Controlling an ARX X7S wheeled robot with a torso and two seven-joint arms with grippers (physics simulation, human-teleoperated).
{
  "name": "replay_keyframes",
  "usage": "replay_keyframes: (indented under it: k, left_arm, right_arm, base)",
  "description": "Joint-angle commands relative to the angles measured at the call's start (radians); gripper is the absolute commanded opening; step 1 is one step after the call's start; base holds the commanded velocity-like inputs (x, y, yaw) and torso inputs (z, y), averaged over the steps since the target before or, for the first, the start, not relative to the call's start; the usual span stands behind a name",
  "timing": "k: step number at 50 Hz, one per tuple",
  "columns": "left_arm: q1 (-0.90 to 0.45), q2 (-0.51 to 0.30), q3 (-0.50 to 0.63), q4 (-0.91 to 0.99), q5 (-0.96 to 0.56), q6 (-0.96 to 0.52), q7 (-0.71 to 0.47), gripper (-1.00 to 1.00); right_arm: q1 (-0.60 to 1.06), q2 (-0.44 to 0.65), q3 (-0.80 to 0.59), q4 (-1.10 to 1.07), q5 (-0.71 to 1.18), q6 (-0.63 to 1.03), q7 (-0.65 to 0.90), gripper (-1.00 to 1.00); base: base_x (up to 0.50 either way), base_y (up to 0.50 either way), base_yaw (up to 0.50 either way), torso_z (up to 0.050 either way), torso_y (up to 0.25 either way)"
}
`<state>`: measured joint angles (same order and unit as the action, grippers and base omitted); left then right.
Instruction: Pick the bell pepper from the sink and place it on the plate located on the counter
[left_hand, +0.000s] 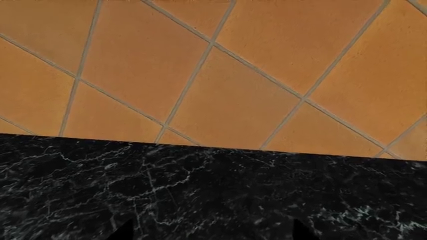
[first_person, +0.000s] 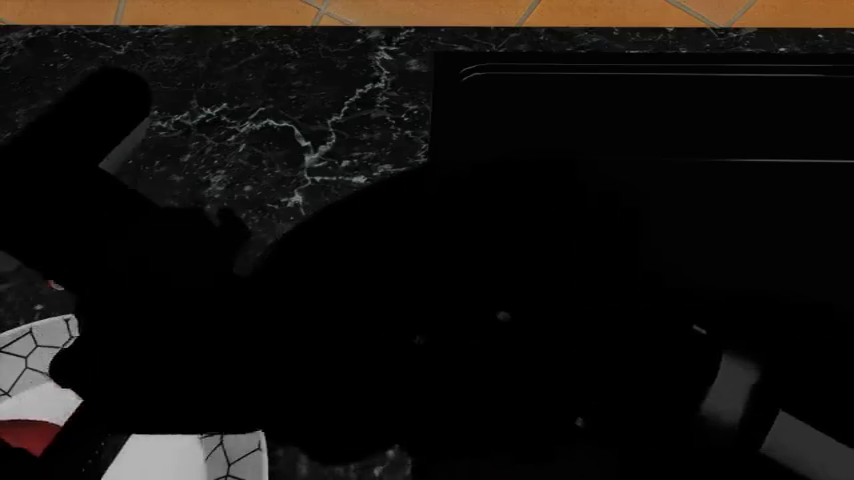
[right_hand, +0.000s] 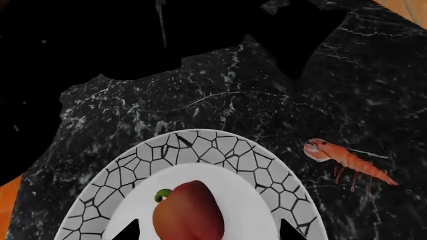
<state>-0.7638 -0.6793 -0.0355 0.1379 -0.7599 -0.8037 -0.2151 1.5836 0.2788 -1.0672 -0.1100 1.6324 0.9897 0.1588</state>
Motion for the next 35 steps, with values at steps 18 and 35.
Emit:
replay_keyframes:
  k: [18,35]
  left_arm:
    - [-0.025,-0.003,-0.004,0.015,-0.018,-0.024,-0.018,1.0]
    - [0.004,-0.021,-0.046,0.06,-0.055,-0.043,-0.036,1.0]
  right_arm:
    - [0.043,0.256,0.131,-0.154,0.16,-0.007,0.139,1.0]
    - [0.012,0.417,0.207,-0.224,0.192,-0.059,0.194,1.0]
  base:
    - [0.0,0.0,0.0,0.0,0.0]
    - [0.0,0.0,0.0,0.0,0.0]
